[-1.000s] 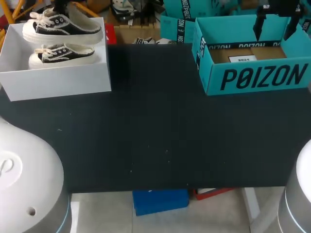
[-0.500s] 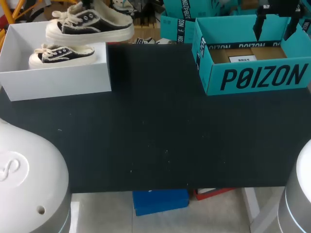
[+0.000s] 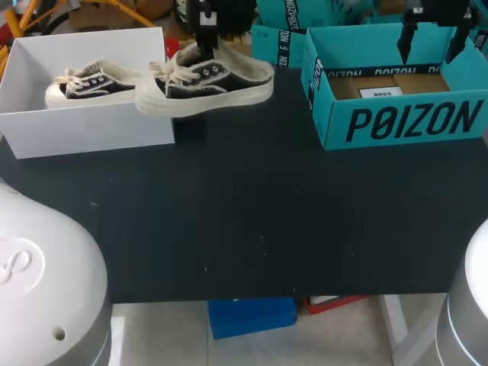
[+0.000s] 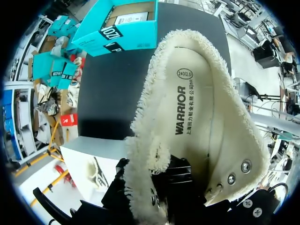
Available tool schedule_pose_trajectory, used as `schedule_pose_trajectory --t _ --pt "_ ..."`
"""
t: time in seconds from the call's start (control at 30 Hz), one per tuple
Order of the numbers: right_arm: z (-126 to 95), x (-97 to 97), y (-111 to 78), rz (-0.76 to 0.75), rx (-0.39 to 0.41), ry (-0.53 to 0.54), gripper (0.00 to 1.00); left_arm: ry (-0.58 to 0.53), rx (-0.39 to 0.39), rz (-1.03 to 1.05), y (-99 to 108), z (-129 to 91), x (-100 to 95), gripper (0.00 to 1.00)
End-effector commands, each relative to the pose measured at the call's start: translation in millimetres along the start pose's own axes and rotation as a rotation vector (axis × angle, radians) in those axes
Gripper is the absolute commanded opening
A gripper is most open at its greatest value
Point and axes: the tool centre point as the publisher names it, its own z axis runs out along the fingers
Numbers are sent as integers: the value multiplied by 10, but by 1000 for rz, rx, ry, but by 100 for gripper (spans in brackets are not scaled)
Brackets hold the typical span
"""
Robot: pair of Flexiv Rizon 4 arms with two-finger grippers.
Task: Take the shoe out of the shoebox, open the shoe tongue, remove and reinsert the insole, then place the shoe into the shoebox
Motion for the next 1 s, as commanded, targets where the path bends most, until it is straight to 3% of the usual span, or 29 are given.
schedule_pose_trajectory --t 0.03,0.53,1.0 --pt "-2 2 -1 0 0 0 100 -34 -33 8 -162 184 125 0" --pt "-2 2 -1 0 0 0 100 -43 -42 35 -340 1200 111 0" --pt "-2 2 -1 0 0 0 100 -56 -14 162 -275 1836 312 0"
